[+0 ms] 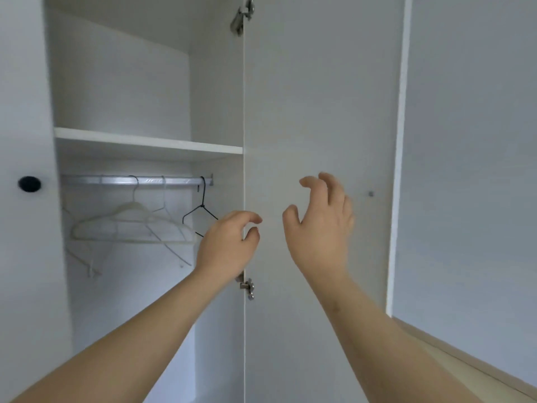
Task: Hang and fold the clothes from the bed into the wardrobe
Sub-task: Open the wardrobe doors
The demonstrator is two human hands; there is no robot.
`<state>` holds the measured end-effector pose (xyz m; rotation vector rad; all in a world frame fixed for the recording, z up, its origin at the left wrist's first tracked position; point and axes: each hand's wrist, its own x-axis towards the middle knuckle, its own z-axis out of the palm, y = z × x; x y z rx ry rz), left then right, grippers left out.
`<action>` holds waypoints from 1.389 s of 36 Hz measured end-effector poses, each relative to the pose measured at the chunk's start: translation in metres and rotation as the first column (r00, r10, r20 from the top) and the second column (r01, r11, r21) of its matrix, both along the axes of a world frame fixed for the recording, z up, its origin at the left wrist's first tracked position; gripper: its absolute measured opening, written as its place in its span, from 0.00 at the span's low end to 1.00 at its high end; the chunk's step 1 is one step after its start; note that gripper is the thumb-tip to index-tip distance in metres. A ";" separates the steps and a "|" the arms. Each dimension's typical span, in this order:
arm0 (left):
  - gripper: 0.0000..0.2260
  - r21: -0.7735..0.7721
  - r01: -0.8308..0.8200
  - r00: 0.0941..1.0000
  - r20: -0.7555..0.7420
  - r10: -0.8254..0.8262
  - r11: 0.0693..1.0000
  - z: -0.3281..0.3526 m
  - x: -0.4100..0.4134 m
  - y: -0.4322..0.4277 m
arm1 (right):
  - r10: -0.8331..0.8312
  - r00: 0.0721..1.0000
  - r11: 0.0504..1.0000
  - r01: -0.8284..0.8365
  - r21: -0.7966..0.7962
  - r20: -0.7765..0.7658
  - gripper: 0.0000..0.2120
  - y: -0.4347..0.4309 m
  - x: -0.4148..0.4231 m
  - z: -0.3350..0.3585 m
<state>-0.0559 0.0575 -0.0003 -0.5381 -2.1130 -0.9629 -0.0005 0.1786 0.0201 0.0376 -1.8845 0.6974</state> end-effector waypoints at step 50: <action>0.14 -0.060 -0.373 0.914 -0.194 0.356 0.926 0.044 0.007 -0.305 | 0.884 0.462 0.445 -0.778 -0.444 0.077 0.17 -0.302 -0.079 -0.007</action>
